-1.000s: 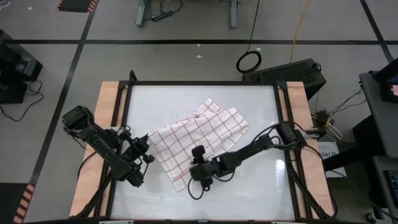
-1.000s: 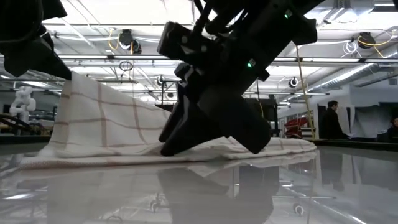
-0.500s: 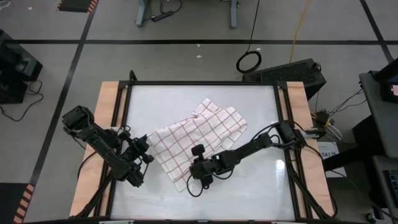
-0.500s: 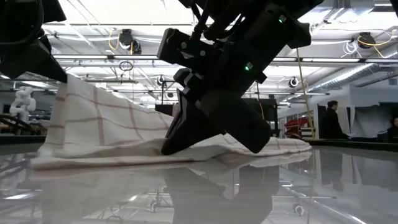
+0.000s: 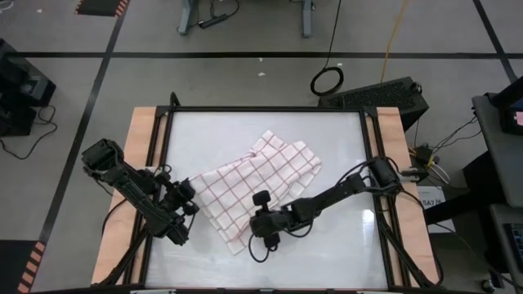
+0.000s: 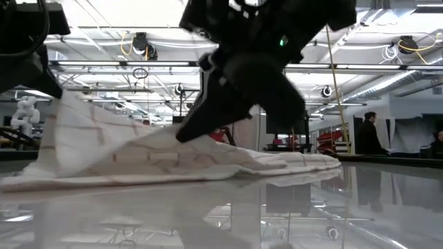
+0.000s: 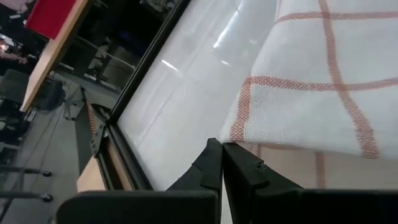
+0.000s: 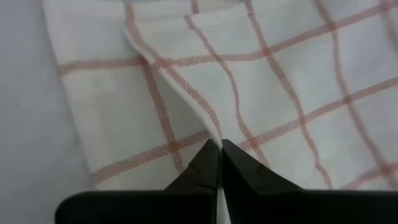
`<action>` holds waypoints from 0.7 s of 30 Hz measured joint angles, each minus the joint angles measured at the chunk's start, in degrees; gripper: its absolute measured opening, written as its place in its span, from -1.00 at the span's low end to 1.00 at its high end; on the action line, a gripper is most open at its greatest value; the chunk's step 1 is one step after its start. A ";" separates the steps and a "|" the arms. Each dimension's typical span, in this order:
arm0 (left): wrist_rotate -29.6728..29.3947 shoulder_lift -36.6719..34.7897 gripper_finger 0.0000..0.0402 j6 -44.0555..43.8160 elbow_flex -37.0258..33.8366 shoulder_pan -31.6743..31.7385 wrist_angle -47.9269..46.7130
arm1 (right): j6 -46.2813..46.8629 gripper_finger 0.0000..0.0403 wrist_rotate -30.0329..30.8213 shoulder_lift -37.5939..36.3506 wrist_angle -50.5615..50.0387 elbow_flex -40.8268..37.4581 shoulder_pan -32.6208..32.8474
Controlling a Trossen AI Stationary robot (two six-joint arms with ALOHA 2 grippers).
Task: Roll towel
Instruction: Fold the white checkered towel
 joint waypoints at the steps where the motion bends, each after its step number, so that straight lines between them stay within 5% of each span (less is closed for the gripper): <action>1: 0.38 0.00 -0.95 0.20 0.00 0.00 0.00 | 0.02 -0.99 0.01 -0.33 0.05 0.00 0.32; 11: 2.46 0.00 -0.90 1.34 0.00 0.02 0.38 | 1.66 -0.99 -1.54 -0.46 0.55 0.02 1.97; 21: 8.05 0.00 -0.14 6.44 0.24 -0.94 0.57 | 1.52 -0.98 -3.16 -0.44 1.78 0.03 2.12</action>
